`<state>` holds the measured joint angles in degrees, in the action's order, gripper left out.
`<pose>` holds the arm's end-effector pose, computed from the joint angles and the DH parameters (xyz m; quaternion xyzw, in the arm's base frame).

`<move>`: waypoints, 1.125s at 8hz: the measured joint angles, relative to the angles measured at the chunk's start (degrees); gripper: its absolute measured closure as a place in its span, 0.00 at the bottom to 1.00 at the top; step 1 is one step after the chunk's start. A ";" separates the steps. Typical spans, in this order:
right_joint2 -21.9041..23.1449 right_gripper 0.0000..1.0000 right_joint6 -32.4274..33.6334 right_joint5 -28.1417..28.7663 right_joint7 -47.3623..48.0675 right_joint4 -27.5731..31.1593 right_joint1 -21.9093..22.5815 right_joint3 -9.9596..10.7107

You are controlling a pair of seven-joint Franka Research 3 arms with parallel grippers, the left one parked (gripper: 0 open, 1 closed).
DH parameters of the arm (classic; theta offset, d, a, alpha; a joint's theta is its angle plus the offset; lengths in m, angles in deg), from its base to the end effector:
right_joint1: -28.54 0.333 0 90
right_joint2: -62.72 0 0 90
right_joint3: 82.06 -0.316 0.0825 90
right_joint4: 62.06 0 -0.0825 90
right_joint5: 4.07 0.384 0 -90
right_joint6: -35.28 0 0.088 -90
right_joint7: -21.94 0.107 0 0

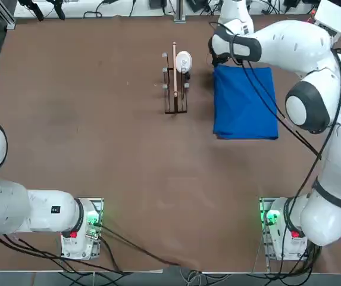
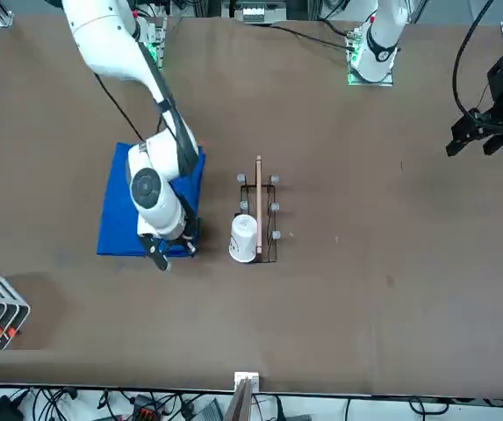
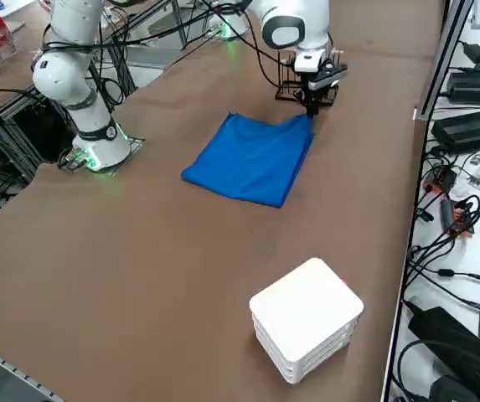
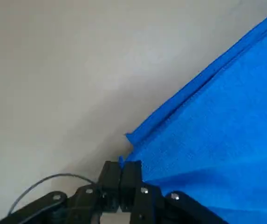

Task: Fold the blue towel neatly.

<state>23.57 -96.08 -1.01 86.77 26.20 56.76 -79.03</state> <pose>0.6429 0.3103 0.2580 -0.9366 0.3486 -0.0218 0.0277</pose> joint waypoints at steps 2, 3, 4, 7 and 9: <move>-0.65 0.98 -1.23 -0.01 -0.01 -0.25 -0.11 0.42; -0.79 0.98 -1.59 -0.01 -0.01 -0.72 -0.28 0.81; -1.01 0.98 -1.71 -0.01 -0.02 -1.42 -0.55 1.06; -2.99 0.97 -1.82 -0.01 -0.02 -4.15 -0.98 1.16; -3.56 0.97 -1.91 -0.01 -0.02 -4.55 -0.91 0.98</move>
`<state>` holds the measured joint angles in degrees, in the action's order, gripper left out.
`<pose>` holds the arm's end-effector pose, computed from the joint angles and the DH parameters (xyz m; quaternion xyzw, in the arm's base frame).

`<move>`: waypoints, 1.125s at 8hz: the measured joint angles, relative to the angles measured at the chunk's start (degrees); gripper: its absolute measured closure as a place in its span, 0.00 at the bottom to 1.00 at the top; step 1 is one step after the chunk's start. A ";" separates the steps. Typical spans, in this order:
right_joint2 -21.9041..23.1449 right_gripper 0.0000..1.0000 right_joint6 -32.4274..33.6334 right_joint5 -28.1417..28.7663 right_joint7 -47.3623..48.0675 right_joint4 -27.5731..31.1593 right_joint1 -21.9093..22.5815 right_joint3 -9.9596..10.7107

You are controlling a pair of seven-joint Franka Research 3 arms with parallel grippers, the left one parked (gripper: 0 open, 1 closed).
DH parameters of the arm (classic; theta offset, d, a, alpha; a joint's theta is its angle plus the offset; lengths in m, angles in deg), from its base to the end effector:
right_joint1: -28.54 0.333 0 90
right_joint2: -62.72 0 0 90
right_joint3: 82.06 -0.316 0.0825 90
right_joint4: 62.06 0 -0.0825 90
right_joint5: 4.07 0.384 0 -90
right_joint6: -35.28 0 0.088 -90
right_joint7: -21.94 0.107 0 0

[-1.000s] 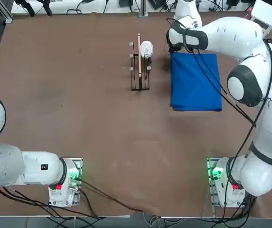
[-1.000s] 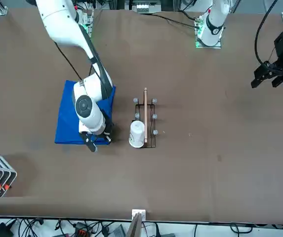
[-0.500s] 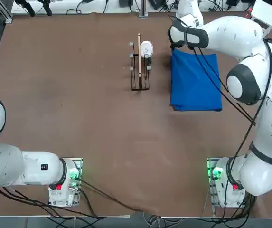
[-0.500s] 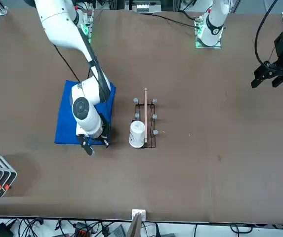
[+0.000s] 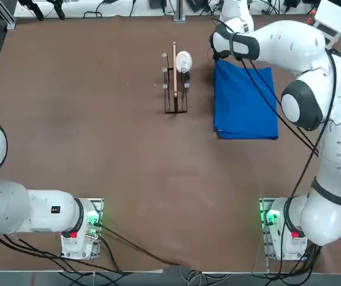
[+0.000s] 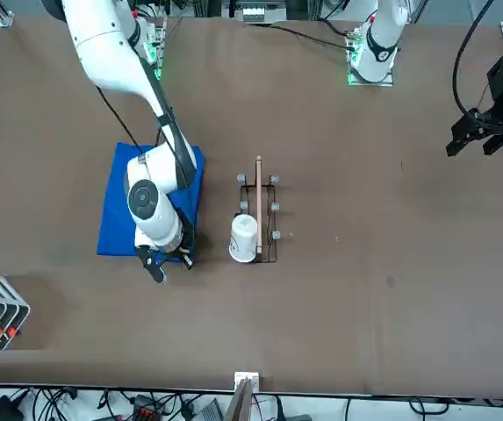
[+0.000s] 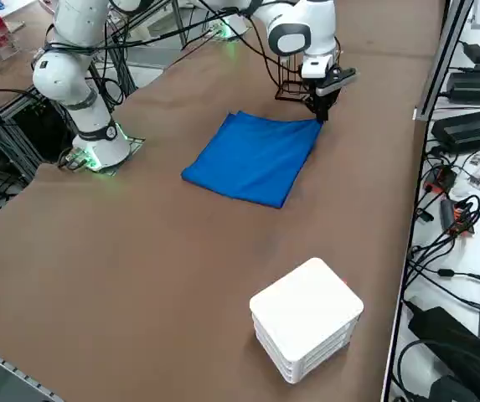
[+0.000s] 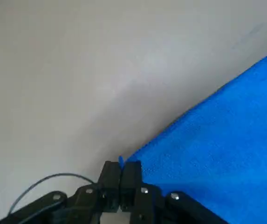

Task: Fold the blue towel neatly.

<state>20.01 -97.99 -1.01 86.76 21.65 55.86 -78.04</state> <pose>0.6691 0.2998 0.2529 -0.9311 0.3598 -0.0455 0.0403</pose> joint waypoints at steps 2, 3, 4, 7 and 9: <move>-0.05 0.96 -0.02 0.00 0.00 -0.06 0.12 -0.24; -0.25 0.89 -0.03 0.00 -0.03 -0.07 0.22 -0.27; -0.56 0.86 -0.23 0.00 -0.03 -0.09 0.33 -0.27; -0.91 0.37 0.20 -1.01 -0.06 -1.37 0.42 -0.08; -0.84 0.02 7.18 -6.83 -0.19 -6.08 0.34 0.07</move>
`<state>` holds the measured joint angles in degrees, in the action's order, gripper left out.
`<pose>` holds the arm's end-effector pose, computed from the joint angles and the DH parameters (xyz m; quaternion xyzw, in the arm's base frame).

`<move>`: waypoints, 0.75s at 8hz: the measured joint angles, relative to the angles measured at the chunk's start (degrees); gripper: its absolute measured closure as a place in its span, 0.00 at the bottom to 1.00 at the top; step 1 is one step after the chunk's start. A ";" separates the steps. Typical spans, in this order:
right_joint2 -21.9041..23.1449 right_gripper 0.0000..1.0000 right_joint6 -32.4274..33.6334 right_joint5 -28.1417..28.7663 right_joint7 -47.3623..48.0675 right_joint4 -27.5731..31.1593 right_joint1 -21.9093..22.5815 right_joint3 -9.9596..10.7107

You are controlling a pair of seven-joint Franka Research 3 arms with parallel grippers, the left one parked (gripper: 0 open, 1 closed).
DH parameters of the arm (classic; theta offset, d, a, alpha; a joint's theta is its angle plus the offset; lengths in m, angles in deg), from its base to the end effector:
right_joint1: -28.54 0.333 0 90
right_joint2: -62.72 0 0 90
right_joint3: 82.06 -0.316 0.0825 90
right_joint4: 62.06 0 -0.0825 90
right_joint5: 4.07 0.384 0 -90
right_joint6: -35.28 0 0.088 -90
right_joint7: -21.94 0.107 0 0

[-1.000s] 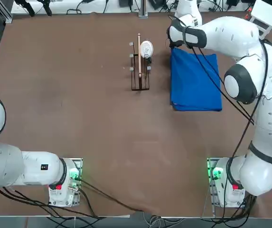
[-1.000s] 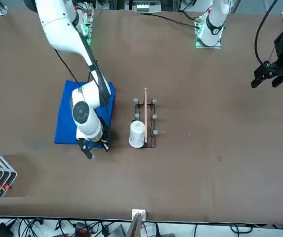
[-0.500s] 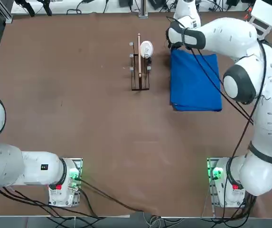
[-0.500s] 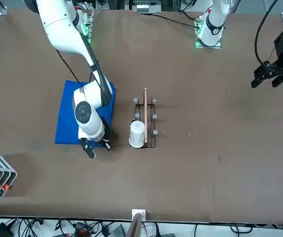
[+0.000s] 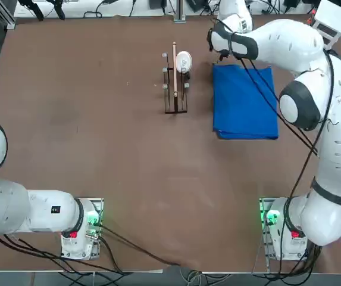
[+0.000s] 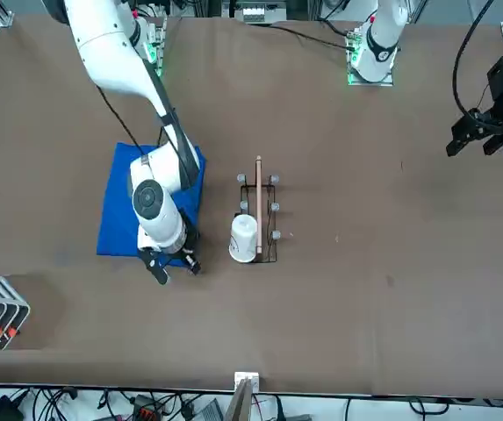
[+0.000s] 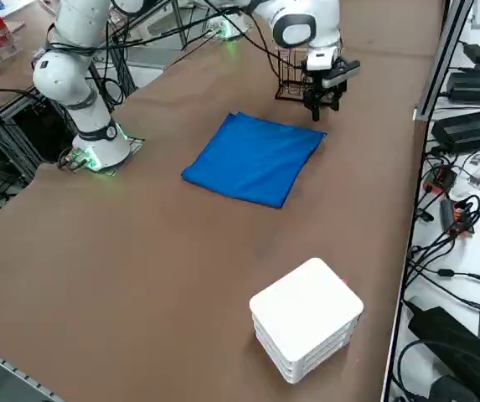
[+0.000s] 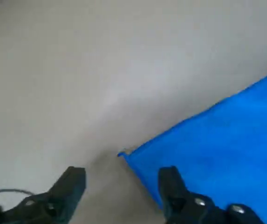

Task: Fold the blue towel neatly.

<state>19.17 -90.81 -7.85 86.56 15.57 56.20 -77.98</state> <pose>0.6795 0.3071 0.2791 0.9442 -0.3224 0.0671 0.0067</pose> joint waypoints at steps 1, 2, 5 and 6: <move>0.13 0.00 5.50 -1.45 -1.05 -3.11 -0.05 0.00; 0.54 0.00 10.17 -1.71 -3.71 -5.65 -0.16 0.00; 5.55 0.00 22.93 -1.82 -16.89 -8.93 -1.80 0.47; 8.44 0.00 27.01 -1.82 -22.18 -9.32 -3.08 0.55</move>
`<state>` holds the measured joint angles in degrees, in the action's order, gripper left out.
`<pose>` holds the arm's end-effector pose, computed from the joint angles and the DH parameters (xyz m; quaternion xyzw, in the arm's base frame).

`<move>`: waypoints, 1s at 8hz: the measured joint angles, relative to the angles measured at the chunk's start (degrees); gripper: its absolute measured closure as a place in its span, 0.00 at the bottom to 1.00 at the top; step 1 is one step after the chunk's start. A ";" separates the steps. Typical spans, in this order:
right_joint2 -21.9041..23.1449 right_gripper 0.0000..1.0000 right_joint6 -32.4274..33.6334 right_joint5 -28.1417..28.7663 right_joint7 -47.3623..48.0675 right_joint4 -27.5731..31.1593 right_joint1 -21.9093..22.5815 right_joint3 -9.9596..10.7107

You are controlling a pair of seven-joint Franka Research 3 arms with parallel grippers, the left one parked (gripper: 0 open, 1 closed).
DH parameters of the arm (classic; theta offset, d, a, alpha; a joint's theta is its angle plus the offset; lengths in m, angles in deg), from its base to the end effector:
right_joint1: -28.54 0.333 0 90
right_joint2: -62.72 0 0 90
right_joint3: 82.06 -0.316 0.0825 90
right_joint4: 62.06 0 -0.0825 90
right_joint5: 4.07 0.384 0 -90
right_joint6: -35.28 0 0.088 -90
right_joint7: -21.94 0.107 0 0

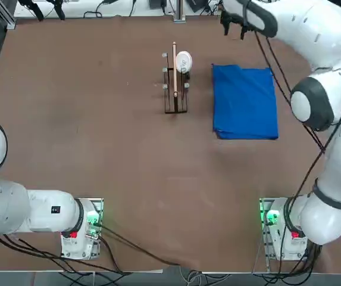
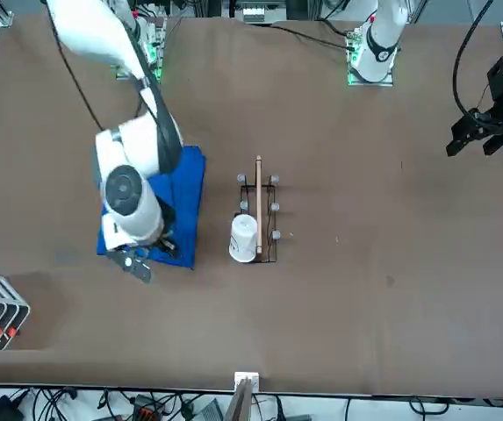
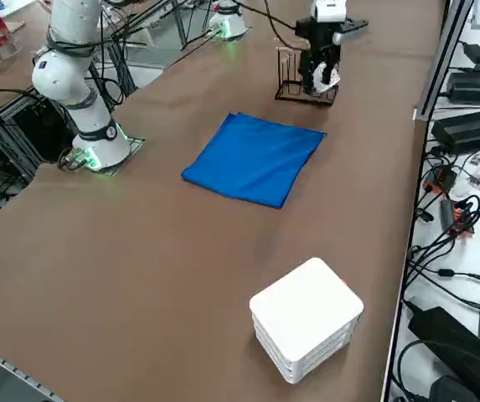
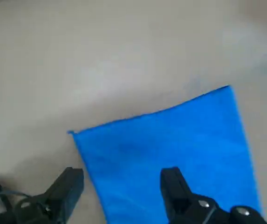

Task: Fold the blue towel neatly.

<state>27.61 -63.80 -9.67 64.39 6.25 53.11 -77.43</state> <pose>0.6763 0.2515 0.4237 0.9806 -0.1789 0.0055 0.0801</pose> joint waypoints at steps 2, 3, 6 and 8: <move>5.92 0.00 7.65 0.01 -10.14 -0.16 -3.09 0.06; 8.32 0.00 10.83 0.01 -14.88 -0.13 -4.53 0.06; 15.02 0.00 15.02 0.01 -28.08 2.10 -8.85 0.10; 18.97 0.00 16.74 0.02 -34.04 4.67 -10.95 0.11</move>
<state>46.59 -47.06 -9.66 30.34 10.92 42.16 -77.31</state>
